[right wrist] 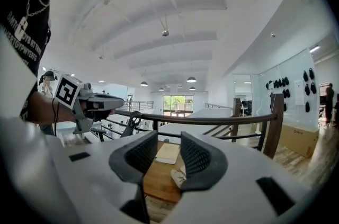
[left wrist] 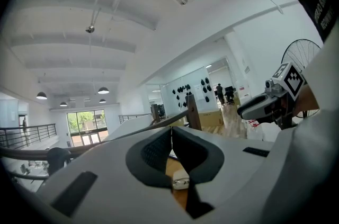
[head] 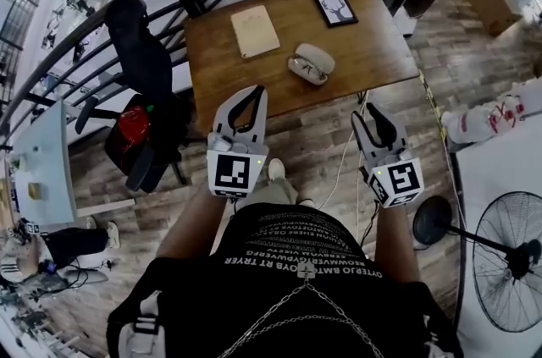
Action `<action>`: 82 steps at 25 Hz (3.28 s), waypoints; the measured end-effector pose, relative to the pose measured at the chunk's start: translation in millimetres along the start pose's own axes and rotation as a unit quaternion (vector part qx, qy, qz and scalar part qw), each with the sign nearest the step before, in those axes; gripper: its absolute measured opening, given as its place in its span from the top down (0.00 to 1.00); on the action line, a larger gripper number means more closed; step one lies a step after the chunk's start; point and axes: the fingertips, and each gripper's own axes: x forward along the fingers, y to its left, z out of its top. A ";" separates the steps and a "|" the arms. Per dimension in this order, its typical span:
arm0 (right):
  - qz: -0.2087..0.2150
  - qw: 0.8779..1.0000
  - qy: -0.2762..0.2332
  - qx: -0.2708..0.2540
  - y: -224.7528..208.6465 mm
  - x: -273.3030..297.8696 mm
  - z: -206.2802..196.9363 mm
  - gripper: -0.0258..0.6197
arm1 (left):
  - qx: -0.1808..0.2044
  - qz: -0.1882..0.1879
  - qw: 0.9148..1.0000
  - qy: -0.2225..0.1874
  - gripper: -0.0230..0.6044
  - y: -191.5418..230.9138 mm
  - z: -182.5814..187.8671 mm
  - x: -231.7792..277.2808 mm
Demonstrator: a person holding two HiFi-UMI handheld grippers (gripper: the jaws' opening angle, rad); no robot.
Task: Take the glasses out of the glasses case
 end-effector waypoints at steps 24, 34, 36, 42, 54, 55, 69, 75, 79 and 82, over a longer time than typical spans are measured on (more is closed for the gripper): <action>0.010 1.000 0.029 0.003 -50.1 116.5 17.9 0.76 | -0.005 -0.030 0.999 0.024 0.92 69.4 -22.2 111.9; 0.002 1.000 0.031 0.000 -42.6 159.1 23.3 0.76 | -0.014 -0.032 0.999 0.022 0.92 112.5 -37.5 123.9; -0.003 0.999 0.032 0.000 -39.1 163.1 23.0 0.76 | -0.016 -0.034 0.999 0.020 0.92 118.1 -41.2 124.6; -0.003 0.999 0.035 0.002 -32.6 167.6 18.3 0.76 | -0.019 -0.046 0.999 0.018 0.92 116.1 -44.5 128.2; 0.017 0.998 0.059 0.025 -58.6 194.5 -18.9 0.76 | -0.025 -0.029 0.999 0.037 0.92 111.1 -59.8 150.6; 0.021 0.998 0.060 0.026 -61.8 198.4 -21.1 0.76 | -0.024 -0.027 0.999 0.039 0.92 110.6 -60.6 153.3; 0.073 0.990 0.115 0.045 -83.6 245.7 -81.9 0.76 | -0.036 -0.009 0.998 0.060 0.92 98.5 -75.0 196.1; 0.102 0.981 0.147 0.081 -75.9 256.8 -118.4 0.75 | -0.042 -0.003 0.996 0.074 0.92 95.6 -92.8 199.5; 0.106 0.977 0.166 0.087 -79.9 261.4 -138.8 0.75 | -0.056 -0.007 0.995 0.080 0.92 86.7 -104.6 206.3; 0.109 0.974 0.175 0.096 -80.2 266.1 -156.7 0.75 | -0.053 -0.010 0.995 0.079 0.92 82.7 -110.4 207.1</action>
